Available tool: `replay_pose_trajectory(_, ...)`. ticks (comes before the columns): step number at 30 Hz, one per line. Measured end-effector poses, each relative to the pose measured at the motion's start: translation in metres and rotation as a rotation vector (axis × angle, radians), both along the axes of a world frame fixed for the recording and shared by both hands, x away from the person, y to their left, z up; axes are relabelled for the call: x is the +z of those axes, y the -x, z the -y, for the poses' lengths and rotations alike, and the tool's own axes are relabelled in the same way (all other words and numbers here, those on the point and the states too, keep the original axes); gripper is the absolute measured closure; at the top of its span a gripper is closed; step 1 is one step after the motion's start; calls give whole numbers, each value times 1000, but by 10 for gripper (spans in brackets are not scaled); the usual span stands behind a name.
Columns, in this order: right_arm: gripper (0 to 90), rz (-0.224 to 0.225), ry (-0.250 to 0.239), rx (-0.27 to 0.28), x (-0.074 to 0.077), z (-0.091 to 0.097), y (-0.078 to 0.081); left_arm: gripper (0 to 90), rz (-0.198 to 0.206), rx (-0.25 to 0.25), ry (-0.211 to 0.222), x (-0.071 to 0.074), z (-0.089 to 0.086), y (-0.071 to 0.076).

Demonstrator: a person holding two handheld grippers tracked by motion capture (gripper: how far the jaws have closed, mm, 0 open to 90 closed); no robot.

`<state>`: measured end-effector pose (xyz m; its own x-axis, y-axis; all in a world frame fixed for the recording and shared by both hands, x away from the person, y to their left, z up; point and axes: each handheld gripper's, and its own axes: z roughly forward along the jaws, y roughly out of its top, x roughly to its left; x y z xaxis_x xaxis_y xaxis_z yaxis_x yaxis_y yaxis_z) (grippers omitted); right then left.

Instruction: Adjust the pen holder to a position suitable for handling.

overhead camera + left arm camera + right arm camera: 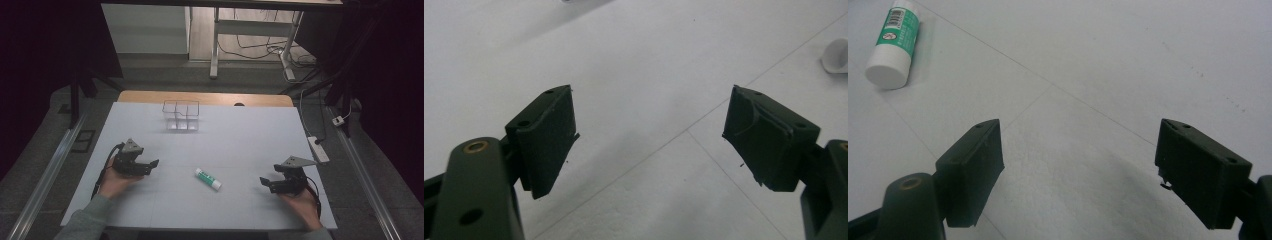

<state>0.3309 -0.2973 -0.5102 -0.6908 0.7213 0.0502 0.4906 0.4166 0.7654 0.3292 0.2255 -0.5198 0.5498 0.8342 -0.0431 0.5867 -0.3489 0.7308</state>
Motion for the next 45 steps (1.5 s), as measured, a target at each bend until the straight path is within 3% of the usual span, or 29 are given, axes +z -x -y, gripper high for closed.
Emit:
replay_pose_trajectory(16,187,-6,-29,2,1,1,0,226,-16,15,-7,-2,8,-29)
replay_pose_trajectory(19,188,-9,-34,6,1,1,0,235,-2,25,3,1,6,-36)
replay_pose_trajectory(23,187,-11,-45,6,1,1,0,241,-13,31,-11,0,4,-42)
replay_pose_trajectory(26,188,-13,-44,6,0,1,0,243,-13,41,6,2,0,-47)
replay_pose_trajectory(30,188,-16,-41,6,1,1,0,250,-10,52,23,2,-2,-51)
replay_pose_trajectory(37,188,-16,-46,8,0,1,0,251,-31,55,15,-2,-2,-58)
replay_pose_trajectory(45,188,-17,-41,8,0,1,0,259,-24,52,8,-1,1,-67)
